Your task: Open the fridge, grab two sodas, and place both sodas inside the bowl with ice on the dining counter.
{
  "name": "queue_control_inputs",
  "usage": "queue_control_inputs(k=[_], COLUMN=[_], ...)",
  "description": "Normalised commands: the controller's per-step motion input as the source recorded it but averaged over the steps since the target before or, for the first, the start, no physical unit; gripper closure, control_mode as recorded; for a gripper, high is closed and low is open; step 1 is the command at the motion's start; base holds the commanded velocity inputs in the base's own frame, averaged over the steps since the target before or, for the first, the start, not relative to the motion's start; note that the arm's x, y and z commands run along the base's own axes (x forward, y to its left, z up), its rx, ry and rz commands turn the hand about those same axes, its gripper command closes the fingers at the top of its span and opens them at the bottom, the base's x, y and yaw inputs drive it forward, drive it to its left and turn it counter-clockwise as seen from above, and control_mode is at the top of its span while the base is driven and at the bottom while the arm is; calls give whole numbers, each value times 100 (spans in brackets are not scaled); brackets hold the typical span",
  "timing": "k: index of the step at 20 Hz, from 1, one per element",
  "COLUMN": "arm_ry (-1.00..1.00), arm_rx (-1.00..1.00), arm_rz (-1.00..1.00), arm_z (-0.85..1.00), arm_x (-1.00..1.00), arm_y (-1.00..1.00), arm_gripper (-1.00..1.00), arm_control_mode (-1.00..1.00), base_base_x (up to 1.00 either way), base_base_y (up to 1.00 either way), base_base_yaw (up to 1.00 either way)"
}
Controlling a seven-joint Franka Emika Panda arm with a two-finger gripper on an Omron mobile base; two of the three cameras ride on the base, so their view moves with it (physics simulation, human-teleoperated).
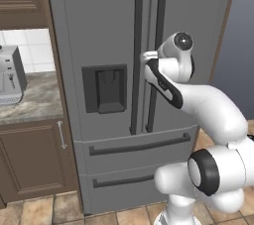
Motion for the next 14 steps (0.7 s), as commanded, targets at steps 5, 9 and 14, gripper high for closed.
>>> queue_control_inputs(k=[5,9,14], arm_ry=[-1,0,2], arm_rx=[0,0,0], arm_rz=[0,0,0], arm_z=[-1,-3,-9], arm_x=[45,50,67], arm_y=[0,0,1], arm_gripper=[-100,-100,100], arm_control_mode=[-100,-100,-100], base_base_x=[0,0,0], base_base_y=[0,0,0], base_base_yaw=[0,0,0])
